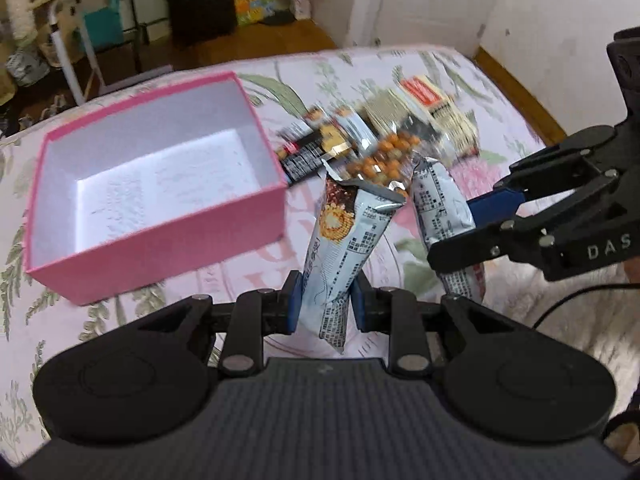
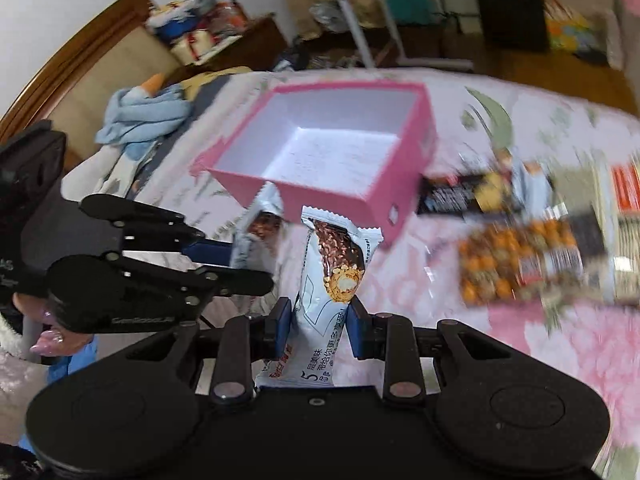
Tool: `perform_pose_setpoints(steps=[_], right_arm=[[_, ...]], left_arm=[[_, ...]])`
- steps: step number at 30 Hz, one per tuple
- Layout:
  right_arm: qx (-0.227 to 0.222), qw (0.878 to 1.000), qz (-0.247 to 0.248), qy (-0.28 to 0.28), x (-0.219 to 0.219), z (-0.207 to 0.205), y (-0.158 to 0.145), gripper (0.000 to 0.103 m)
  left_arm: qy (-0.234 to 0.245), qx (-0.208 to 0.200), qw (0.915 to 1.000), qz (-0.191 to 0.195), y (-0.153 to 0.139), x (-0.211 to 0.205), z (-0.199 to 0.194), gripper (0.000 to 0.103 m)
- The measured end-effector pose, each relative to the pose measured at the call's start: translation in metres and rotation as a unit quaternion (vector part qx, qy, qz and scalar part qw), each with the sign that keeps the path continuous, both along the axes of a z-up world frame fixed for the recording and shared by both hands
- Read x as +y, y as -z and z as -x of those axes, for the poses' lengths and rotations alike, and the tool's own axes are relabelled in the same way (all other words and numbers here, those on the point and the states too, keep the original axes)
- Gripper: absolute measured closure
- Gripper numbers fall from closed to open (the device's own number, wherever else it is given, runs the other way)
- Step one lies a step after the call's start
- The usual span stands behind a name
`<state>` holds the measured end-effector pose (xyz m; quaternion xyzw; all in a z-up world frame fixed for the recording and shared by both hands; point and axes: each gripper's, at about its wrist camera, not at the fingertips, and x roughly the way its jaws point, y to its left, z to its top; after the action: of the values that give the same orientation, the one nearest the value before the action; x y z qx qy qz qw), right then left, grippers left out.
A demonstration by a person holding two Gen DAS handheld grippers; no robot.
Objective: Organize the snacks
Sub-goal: 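Carry the white bars into the pink box and open the right gripper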
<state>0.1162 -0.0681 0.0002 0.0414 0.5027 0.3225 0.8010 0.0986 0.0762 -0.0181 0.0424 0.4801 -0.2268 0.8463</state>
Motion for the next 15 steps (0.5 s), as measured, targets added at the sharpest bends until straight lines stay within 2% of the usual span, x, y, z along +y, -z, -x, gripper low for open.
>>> perform_pose_setpoints(steps=[5, 10, 12, 15], right_arm=[[-0.037, 0.999, -0.001, -0.011, 0.022, -0.026, -0.018, 0.069], [-0.049, 0.999, -0.015, -0.005, 0.044, -0.072, -0.021, 0.069], [-0.070, 0.998, 0.003, -0.007, 0.057, -0.092, -0.015, 0.069], [-0.069, 0.997, 0.025, -0.011, 0.078, -0.127, 0.001, 0.069]], left_arm=[[-0.031, -0.034, 0.9988, 0.020, -0.020, 0.028, -0.015, 0.079], [-0.073, -0.067, 0.9945, 0.035, -0.029, 0.056, -0.053, 0.078], [-0.092, -0.063, 0.9925, 0.051, -0.019, 0.069, -0.078, 0.078], [-0.126, -0.025, 0.9885, 0.080, 0.007, 0.090, -0.128, 0.078]])
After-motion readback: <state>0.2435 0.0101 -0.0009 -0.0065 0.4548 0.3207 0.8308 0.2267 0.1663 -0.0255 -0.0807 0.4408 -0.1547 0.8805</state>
